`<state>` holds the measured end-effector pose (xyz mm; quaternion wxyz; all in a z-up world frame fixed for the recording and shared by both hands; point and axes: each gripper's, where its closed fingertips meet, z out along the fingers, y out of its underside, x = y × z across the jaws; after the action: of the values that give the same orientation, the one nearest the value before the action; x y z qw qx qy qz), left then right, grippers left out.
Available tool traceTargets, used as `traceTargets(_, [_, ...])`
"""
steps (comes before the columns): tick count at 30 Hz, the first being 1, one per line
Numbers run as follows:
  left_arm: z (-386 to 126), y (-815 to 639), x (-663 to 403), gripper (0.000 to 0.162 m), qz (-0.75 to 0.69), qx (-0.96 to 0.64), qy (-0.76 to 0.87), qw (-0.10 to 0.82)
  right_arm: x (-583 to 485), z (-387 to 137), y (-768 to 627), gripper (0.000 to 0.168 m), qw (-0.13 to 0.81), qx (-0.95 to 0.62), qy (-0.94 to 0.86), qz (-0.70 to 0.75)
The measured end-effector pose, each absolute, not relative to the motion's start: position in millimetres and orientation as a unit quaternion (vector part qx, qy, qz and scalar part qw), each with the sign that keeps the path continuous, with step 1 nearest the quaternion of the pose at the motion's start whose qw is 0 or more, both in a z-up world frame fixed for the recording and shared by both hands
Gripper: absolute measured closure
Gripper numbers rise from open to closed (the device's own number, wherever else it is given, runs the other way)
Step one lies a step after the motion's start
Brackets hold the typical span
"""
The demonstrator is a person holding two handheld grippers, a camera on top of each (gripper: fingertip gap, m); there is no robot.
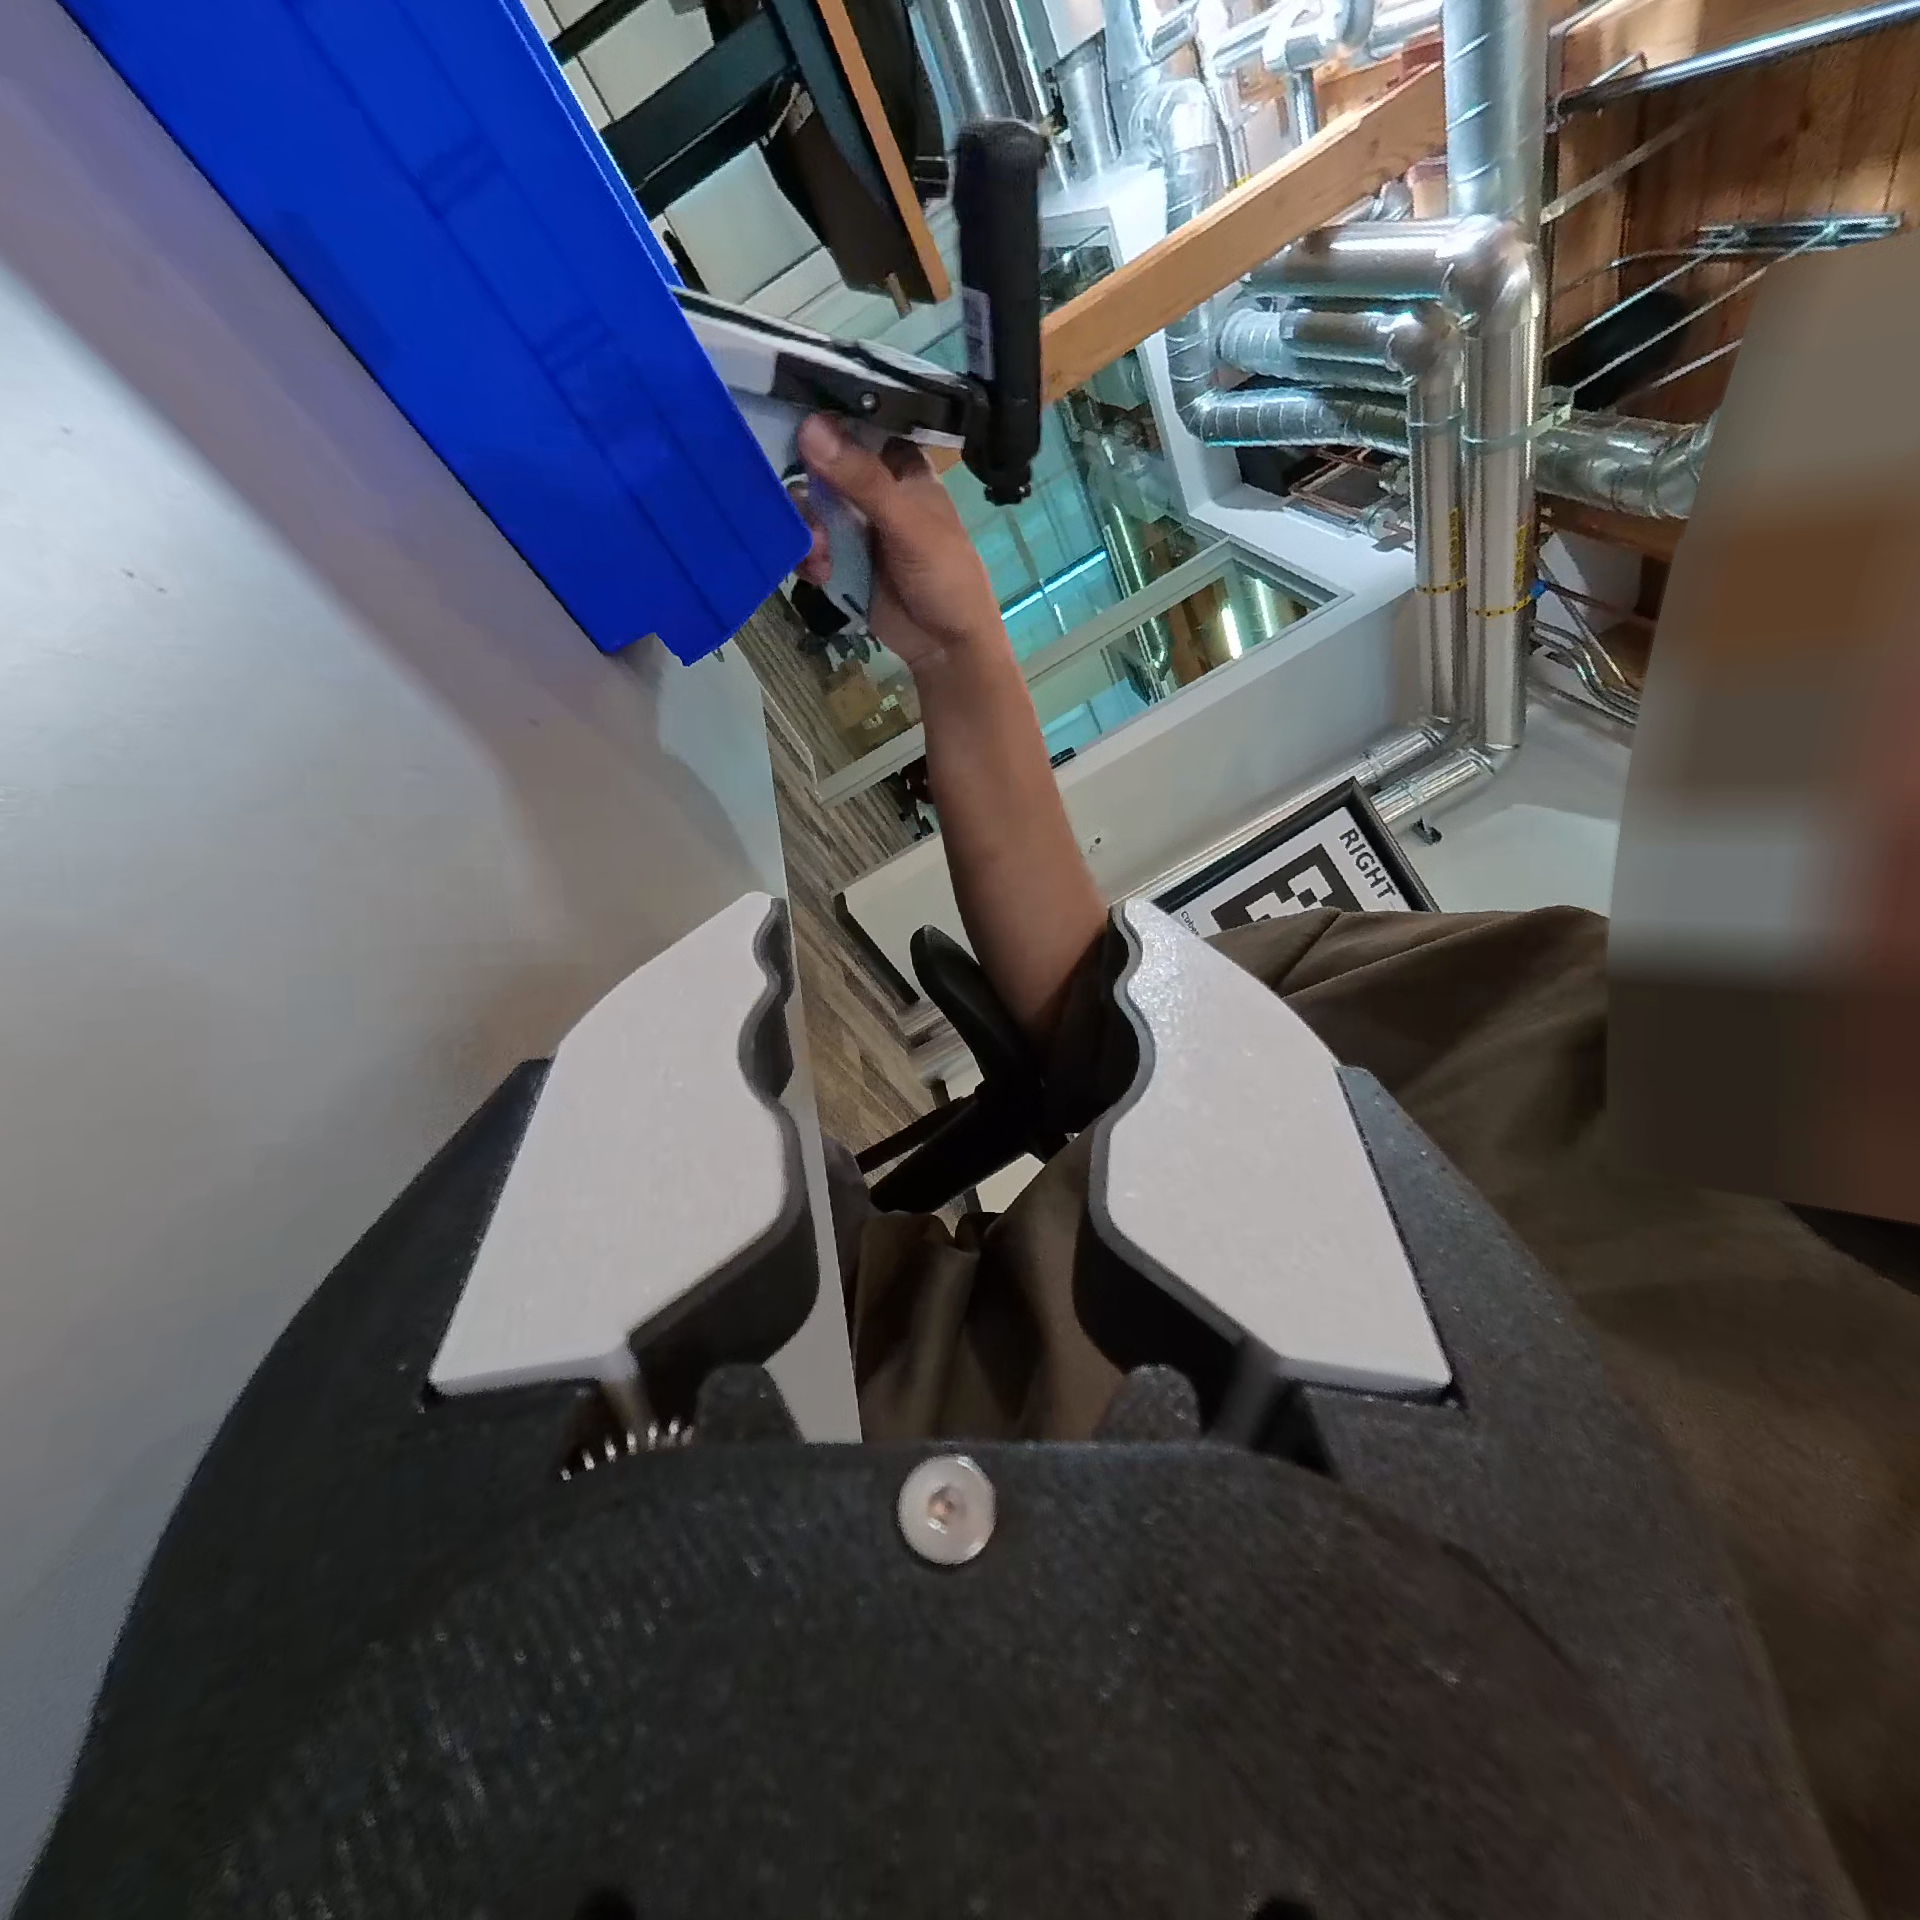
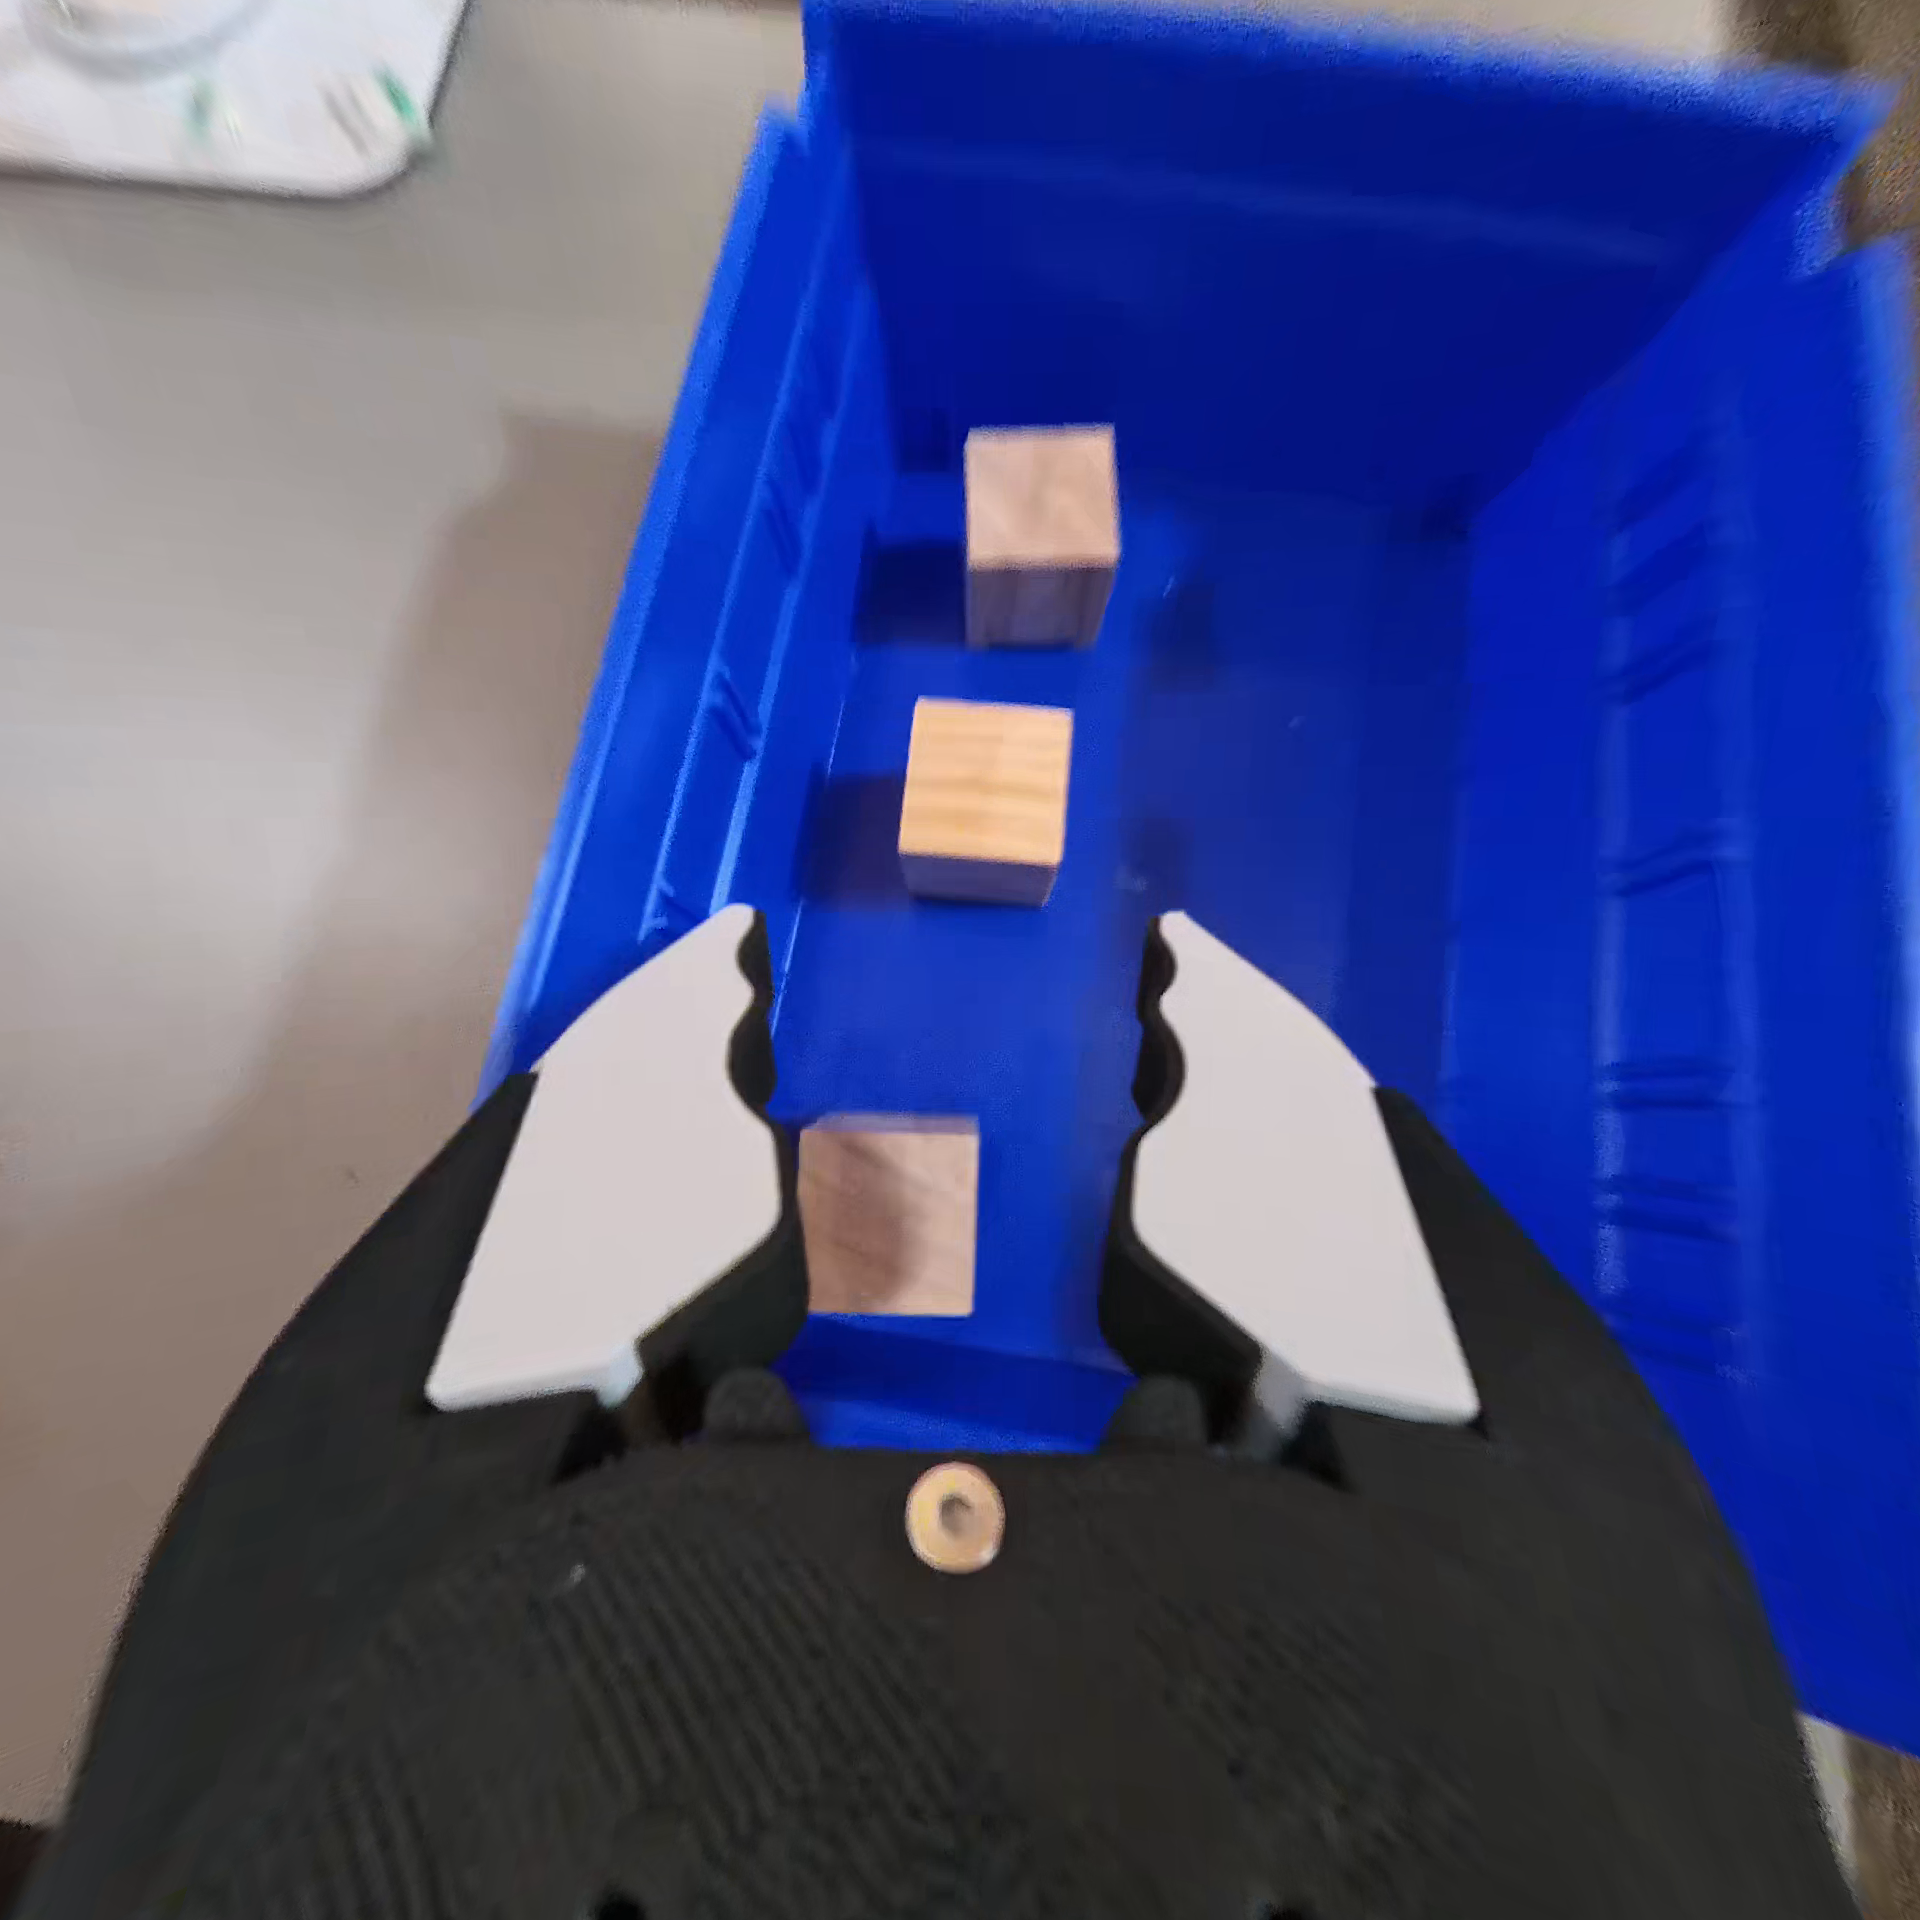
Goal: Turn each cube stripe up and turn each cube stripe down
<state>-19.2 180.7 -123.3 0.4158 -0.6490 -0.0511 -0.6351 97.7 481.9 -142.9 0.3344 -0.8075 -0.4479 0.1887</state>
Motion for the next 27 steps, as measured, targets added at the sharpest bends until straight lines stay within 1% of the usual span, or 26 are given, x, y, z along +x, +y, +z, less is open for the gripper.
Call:
traceTargets(3, [-123.0, 182.1, -22.7, 0.105, -0.635, -0.646, -0.058, 0.420, 102.8, -102.4, 489.8, 0.105, 0.402, -0.781, -0.434, 0.199])
traceTargets(6, [-122.5, 183.4, -25.3, 0.105, -0.639, -0.640, -0.067, 0.421, 105.8, -77.3, 489.3, 0.108, 0.436, -0.763, -0.425, 0.215])
traceTargets(12, [-121.4, 185.8, -29.9, 0.106, -0.633, -0.637, -0.077, 0.432, 101.8, -67.7, 482.2, 0.108, 0.440, -0.755, -0.429, 0.229])
traceTargets(15, [-122.7, 186.6, -31.6, 0.106, -0.624, -0.643, -0.077, 0.437, 96.1, -58.9, 475.5, 0.111, 0.453, -0.741, -0.434, 0.241])
traceTargets(16, [-123.3, 187.1, -32.1, 0.106, -0.620, -0.646, -0.077, 0.439, 91.7, -49.4, 469.8, 0.118, 0.467, -0.726, -0.435, 0.257])
traceTargets(17, [-124.0, 187.7, -32.8, 0.106, -0.614, -0.649, -0.076, 0.442, 85.3, -33.1, 460.8, 0.131, 0.492, -0.700, -0.430, 0.287])
traceTargets(18, [-124.5, 188.3, -33.9, 0.106, -0.607, -0.653, -0.075, 0.446, 77.3, -12.6, 446.3, 0.140, 0.520, -0.663, -0.425, 0.331])
traceTargets(20, [-124.1, 189.3, -37.8, 0.106, -0.584, -0.664, -0.068, 0.462, 61.5, 24.3, 407.6, 0.145, 0.553, -0.583, -0.421, 0.421])
traceTargets(21, [-120.2, 188.1, -40.8, 0.102, -0.577, -0.666, -0.061, 0.469, 53.4, 32.9, 387.9, 0.148, 0.554, -0.555, -0.428, 0.448])
traceTargets(22, [-111.9, 184.9, -45.7, 0.095, -0.578, -0.662, -0.051, 0.474, 44.4, 33.5, 369.8, 0.154, 0.548, -0.541, -0.443, 0.460])
traceTargets(23, [-100.3, 181.1, -54.3, 0.095, -0.577, -0.656, -0.043, 0.484, 34.2, 26.9, 353.2, 0.165, 0.535, -0.537, -0.464, 0.459])
traceTargets(24, [-85.0, 175.9, -67.0, 0.098, -0.567, -0.647, -0.032, 0.508, 23.3, 15.5, 338.5, 0.168, 0.517, -0.543, -0.486, 0.450])
traceTargets(25, [-68.7, 171.7, -84.7, 0.107, -0.541, -0.642, -0.031, 0.543, 11.3, 1.1, 322.6, 0.168, 0.492, -0.552, -0.509, 0.441])
traceTargets(27, [-38.0, 159.6, -127.9, 0.110, -0.458, -0.647, -0.042, 0.608, -11.2, -27.2, 281.3, 0.167, 0.437, -0.550, -0.558, 0.442])
